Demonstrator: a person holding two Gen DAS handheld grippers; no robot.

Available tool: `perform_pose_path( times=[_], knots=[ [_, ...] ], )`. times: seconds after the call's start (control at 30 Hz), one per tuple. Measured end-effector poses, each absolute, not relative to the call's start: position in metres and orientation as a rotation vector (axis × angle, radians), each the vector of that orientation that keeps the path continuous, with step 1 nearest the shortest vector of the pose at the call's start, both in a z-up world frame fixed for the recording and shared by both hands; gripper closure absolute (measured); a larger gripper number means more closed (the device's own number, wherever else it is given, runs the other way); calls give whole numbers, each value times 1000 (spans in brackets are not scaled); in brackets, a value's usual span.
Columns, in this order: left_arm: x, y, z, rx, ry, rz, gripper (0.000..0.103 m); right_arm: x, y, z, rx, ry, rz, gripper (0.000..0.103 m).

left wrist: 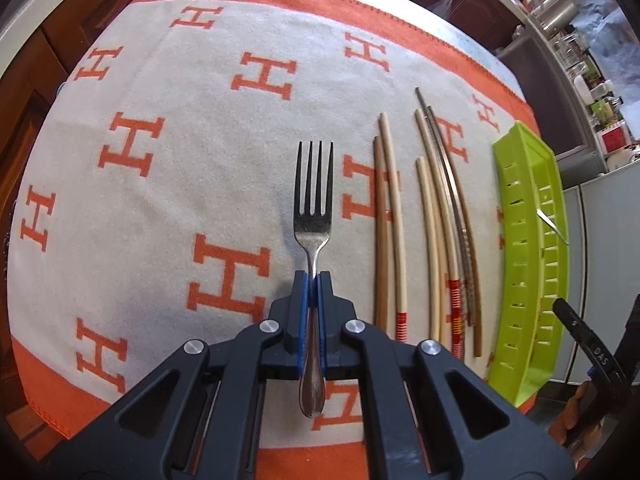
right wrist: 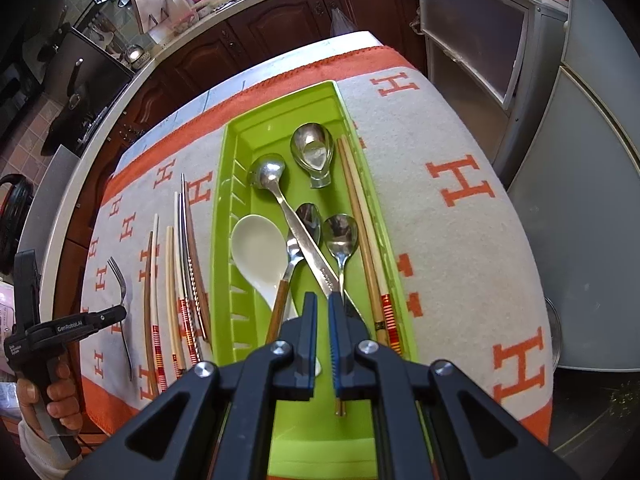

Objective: Organize utensils
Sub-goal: 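Release the spoon into the tray with the right tool while the left tool carries the fork there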

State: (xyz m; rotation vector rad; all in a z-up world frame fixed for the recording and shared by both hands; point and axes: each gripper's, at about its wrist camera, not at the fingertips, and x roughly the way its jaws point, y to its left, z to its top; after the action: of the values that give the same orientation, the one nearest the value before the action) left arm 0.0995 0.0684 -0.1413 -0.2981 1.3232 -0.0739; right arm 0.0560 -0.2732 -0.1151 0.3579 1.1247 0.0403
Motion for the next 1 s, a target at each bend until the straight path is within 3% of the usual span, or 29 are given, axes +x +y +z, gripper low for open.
perform_pose_path(
  times=[0.6,1.0],
  knots=[
    [82,38,-81,-379,1253,-311,101,42,-263,-99,351,1079,87,98],
    [97,-99,-57,-265,1250,-487,101,31,-274,-96,397,1057,64,97]
  ],
)
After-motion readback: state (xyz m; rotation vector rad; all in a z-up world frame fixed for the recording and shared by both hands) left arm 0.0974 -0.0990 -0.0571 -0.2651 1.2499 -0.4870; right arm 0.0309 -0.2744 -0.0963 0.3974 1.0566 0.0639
